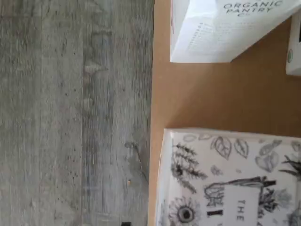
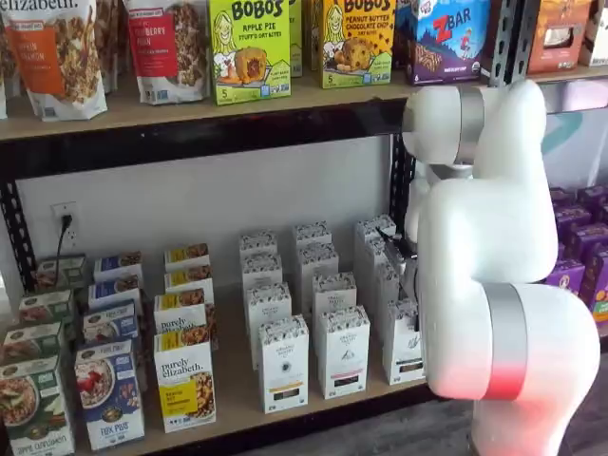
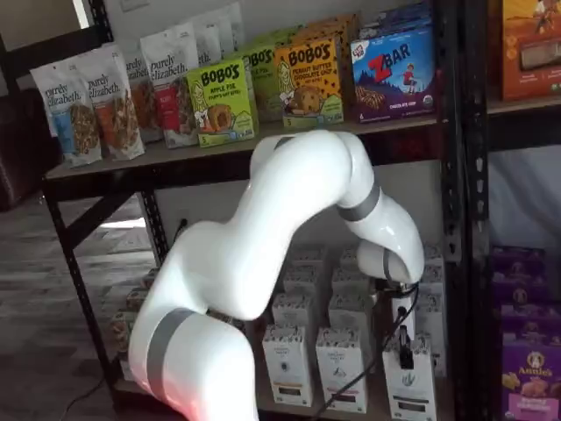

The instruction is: Pick up the white box with a green strip in the middle, on the bottom shelf, the sixth box from the left

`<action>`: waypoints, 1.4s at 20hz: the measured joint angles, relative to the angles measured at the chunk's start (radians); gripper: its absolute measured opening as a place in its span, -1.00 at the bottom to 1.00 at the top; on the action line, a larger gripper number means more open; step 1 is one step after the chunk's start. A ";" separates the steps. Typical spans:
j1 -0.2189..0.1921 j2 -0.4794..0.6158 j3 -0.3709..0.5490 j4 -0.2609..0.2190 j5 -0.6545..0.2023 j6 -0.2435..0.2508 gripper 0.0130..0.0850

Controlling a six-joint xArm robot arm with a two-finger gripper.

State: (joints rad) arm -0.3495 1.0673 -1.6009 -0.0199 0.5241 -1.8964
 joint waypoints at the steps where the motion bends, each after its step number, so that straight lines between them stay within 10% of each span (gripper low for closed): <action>1: 0.002 0.006 -0.002 -0.012 -0.009 0.012 1.00; 28: 0.025 0.038 -0.019 -0.140 -0.012 0.148 0.56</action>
State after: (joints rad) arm -0.3242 1.1054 -1.6199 -0.1598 0.5123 -1.7485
